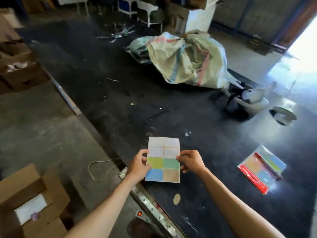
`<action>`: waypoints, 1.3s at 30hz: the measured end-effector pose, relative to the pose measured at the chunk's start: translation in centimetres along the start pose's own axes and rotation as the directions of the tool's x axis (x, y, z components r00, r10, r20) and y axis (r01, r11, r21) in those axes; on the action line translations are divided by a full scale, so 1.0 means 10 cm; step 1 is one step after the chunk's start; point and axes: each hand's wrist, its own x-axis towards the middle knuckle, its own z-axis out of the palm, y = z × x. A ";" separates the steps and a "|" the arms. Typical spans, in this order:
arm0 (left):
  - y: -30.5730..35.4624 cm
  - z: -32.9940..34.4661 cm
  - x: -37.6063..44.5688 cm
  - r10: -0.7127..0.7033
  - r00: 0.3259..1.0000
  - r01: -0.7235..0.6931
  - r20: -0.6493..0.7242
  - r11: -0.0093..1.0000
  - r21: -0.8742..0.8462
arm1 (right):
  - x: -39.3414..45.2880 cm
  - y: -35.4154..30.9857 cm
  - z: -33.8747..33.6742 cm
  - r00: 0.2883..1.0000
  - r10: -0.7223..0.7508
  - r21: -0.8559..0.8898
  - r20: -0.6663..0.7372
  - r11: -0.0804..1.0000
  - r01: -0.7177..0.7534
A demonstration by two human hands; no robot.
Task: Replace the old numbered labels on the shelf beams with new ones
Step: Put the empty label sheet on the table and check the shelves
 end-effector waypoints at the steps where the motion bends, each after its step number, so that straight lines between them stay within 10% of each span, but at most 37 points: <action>1: 0.00 0.09 0.03 0.001 0.999 -0.002 0.045 1.000 0.019 | 0.01 0.10 -0.04 0.999 0.021 0.006 -0.033 1.000 -0.021; 11: 0.08 0.81 0.25 0.011 0.942 -0.117 0.336 0.948 0.297 | 0.01 0.70 -0.27 0.946 0.194 0.090 -0.258 0.980 -0.176; 24: -0.12 1.00 0.37 -0.052 0.897 -0.229 0.438 0.794 0.563 | 0.05 0.90 -0.24 0.974 0.103 -0.015 -0.201 0.994 -0.108; 39: -0.28 -0.86 0.24 0.034 0.978 0.065 -0.204 0.885 0.461 | 0.33 -0.88 0.56 0.884 -0.461 -0.241 0.079 0.852 0.466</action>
